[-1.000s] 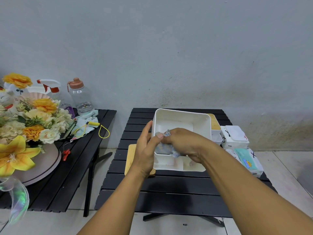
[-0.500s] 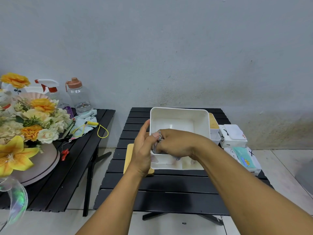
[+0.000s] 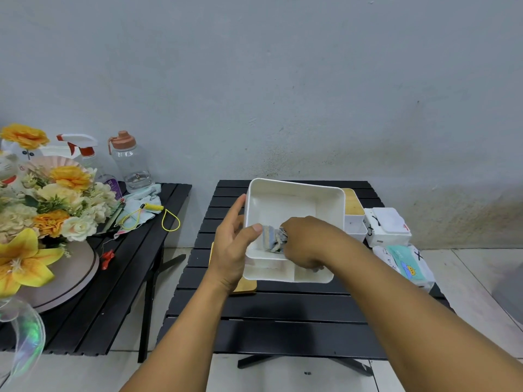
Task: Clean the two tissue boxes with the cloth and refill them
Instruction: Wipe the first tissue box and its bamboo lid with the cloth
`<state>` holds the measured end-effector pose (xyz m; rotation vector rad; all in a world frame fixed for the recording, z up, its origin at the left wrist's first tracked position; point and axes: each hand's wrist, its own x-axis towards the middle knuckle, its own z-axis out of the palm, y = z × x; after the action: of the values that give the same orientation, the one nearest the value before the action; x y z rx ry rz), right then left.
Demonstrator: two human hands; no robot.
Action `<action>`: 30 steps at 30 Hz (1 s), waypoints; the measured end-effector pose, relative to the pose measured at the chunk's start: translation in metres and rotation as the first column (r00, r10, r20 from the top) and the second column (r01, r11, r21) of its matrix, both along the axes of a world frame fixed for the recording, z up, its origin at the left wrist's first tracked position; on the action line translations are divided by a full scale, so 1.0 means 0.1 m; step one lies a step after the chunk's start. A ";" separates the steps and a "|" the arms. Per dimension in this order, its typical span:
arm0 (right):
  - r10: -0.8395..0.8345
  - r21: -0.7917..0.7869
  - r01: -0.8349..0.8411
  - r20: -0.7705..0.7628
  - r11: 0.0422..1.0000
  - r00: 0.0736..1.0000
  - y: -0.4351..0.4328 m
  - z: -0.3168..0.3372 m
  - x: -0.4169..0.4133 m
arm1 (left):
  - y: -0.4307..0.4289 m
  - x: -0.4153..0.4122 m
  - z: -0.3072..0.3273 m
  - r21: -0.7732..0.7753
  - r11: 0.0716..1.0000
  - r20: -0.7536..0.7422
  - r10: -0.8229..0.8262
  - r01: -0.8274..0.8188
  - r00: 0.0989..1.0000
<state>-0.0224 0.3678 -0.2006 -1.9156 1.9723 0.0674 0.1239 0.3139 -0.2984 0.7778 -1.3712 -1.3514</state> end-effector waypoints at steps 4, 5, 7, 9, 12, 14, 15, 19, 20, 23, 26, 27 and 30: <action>-0.016 -0.021 0.014 -0.108 1.000 0.994 0.02 -0.03 0.04 | 0.01 0.01 0.00 -0.028 0.999 0.017 0.016 -0.015 1.000; -0.013 -0.008 0.013 -0.081 1.000 0.997 0.01 -0.03 0.06 | 0.02 0.00 -0.01 -0.036 0.999 0.010 0.029 -0.028 1.000; -0.009 0.012 0.009 0.035 1.000 0.999 0.01 -0.04 0.07 | 0.05 -0.02 -0.03 -0.055 0.997 -0.003 0.048 -0.048 0.999; -0.013 0.006 0.011 0.235 1.000 0.972 -0.01 -0.06 0.08 | 0.07 -0.05 -0.03 -0.048 0.998 -0.013 0.049 -0.049 0.999; -0.070 0.012 0.076 0.552 0.997 0.831 -0.04 -0.11 0.12 | 0.09 -0.12 -0.03 -0.002 1.000 -0.017 0.021 -0.021 1.000; -0.182 0.059 0.192 0.664 0.980 0.725 -0.08 -0.13 0.11 | 0.08 -0.14 -0.04 0.046 0.999 -0.024 0.015 -0.014 1.000; -0.244 0.090 0.260 0.718 0.961 0.652 -0.10 -0.14 0.09 | 0.08 -0.14 -0.04 0.066 0.998 -0.022 0.012 -0.011 1.000; -0.445 0.350 0.473 0.890 0.808 0.102 -0.17 -0.12 0.07 | 0.10 -0.17 -0.06 0.087 0.996 0.019 0.023 -0.024 1.000; -0.439 0.384 0.509 0.898 0.770 -0.012 -0.18 -0.10 0.07 | 0.12 -0.19 -0.04 0.094 0.995 0.023 0.008 -0.011 1.000; -0.328 0.414 0.548 0.910 0.727 -0.253 -0.23 -0.09 0.12 | 0.15 -0.24 -0.03 0.086 0.996 0.009 -0.034 0.033 0.999; -0.280 0.265 0.599 0.957 0.755 -0.072 -0.17 -0.14 0.20 | 0.15 -0.25 -0.04 0.103 0.995 -0.020 -0.010 0.012 1.000; -0.248 0.164 0.592 0.967 0.789 0.063 -0.14 -0.14 0.20 | 0.15 -0.24 -0.03 0.116 0.993 -0.043 -0.004 0.009 0.999; -0.156 -0.020 0.488 0.936 0.872 0.315 -0.06 -0.10 0.21 | 0.13 -0.23 -0.04 0.200 0.979 -0.155 -0.018 0.049 0.988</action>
<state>-0.0013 0.3616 -0.2103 -1.1035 1.4771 -1.2452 0.1007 0.3274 -0.3020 0.7711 -1.1435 -1.5619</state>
